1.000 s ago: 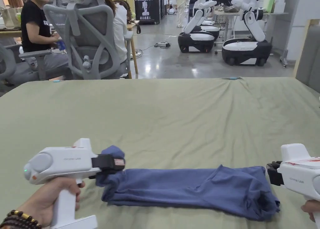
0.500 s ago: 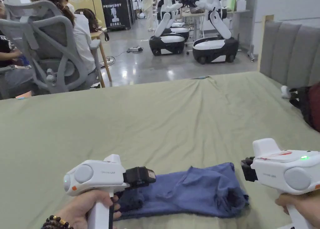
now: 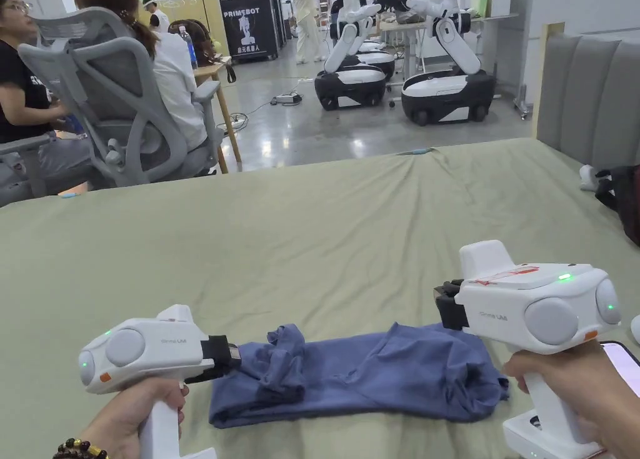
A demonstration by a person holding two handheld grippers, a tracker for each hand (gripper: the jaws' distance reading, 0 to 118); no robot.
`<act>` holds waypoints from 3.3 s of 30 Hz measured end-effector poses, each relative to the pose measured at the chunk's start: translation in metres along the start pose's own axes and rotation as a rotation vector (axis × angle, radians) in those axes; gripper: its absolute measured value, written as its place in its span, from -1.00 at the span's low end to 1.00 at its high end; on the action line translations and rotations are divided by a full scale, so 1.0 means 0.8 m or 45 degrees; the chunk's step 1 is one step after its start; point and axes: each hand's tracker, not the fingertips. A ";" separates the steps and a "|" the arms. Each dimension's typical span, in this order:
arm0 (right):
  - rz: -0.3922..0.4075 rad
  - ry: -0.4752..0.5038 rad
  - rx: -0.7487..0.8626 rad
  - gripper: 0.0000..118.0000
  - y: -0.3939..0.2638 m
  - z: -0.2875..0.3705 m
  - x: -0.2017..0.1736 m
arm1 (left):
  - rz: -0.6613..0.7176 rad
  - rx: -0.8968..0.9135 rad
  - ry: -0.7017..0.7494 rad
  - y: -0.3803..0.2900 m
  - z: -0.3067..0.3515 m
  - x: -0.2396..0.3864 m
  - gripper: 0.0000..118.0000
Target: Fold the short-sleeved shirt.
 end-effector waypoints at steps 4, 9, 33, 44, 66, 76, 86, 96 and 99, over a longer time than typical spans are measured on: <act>0.018 0.026 -0.012 -1.00 -0.007 0.005 -0.007 | -0.002 -0.047 -0.105 -0.006 -0.024 0.015 -1.00; 0.003 0.016 -0.023 -1.00 -0.020 0.011 0.004 | -0.071 -0.174 -0.259 -0.020 -0.070 0.077 -1.00; -0.025 0.010 -0.041 -1.00 -0.030 0.001 -0.010 | 0.053 0.072 -0.177 0.011 0.047 -0.021 -1.00; -0.031 0.033 -0.062 -1.00 -0.038 -0.006 -0.016 | 0.174 0.088 -0.141 0.001 -0.013 -0.053 0.82; -0.023 0.033 -0.087 -1.00 -0.032 -0.016 -0.033 | 0.423 0.188 -0.068 -0.018 0.084 -0.151 -0.83; 0.005 0.085 -0.082 -1.00 -0.030 -0.021 -0.053 | 0.281 0.279 -0.240 -0.019 0.141 -0.076 -0.83; -0.022 0.064 -0.067 -1.00 -0.042 -0.006 -0.035 | 0.034 0.140 -0.418 -0.003 0.042 0.092 -0.82; -0.058 0.019 -0.074 -1.00 -0.060 0.016 0.000 | 0.027 -0.070 -0.336 -0.035 -0.077 0.135 -0.33; -0.069 0.009 -0.076 -1.00 -0.063 0.017 0.010 | 0.029 0.059 -0.421 -0.022 -0.047 0.130 1.00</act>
